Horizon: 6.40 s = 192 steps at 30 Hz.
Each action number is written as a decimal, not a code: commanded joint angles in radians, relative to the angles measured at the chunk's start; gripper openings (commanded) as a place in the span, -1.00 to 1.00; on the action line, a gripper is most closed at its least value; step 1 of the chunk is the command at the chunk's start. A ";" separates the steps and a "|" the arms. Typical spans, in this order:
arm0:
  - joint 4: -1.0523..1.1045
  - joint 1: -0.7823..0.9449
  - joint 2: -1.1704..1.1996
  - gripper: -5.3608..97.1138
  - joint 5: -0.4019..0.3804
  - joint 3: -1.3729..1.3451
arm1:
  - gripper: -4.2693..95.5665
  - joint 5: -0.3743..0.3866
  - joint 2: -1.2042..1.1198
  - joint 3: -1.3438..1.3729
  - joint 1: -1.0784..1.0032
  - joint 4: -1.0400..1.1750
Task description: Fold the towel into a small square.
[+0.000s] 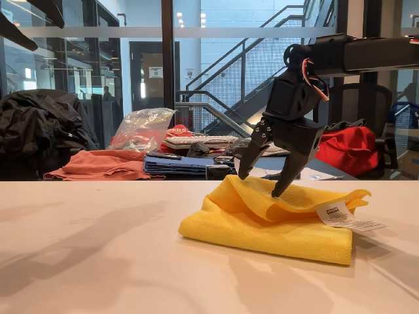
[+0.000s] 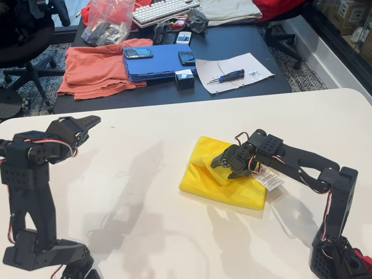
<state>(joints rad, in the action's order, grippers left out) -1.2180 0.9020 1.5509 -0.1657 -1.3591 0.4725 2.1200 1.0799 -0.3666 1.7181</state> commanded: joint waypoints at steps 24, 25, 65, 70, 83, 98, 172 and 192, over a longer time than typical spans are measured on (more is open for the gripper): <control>0.152 -0.046 -0.118 -0.89 -0.015 0.239 | -0.49 -0.003 0.009 -0.021 0.006 -0.003; 0.152 -0.058 -0.121 -0.91 -0.017 0.288 | -0.49 -0.003 0.009 -0.021 0.006 -0.003; -0.304 -0.465 -0.365 -0.08 -0.420 0.664 | -0.49 0.006 0.008 -0.009 -0.008 -0.002; -0.290 -0.505 -0.465 -0.42 -0.256 0.730 | -0.49 0.006 0.009 -0.009 -0.008 -0.002; -0.273 -0.486 -0.663 -0.31 -0.083 0.971 | -0.49 0.006 -0.005 -0.009 -0.008 -0.002; -0.272 -0.443 -0.807 -0.31 -0.077 1.114 | -0.49 0.002 -0.006 -0.008 0.005 -0.002; -0.643 0.463 0.195 -0.90 -0.189 0.638 | -0.49 -0.005 -0.005 -0.008 0.006 -0.002; -0.474 0.614 0.222 -0.90 -0.169 0.506 | -0.49 -0.005 -0.005 -0.006 0.006 -0.002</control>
<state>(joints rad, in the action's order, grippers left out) -1.6904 1.5432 1.7365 -0.3375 -0.8590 0.4694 2.1108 1.0784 -0.3620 1.7196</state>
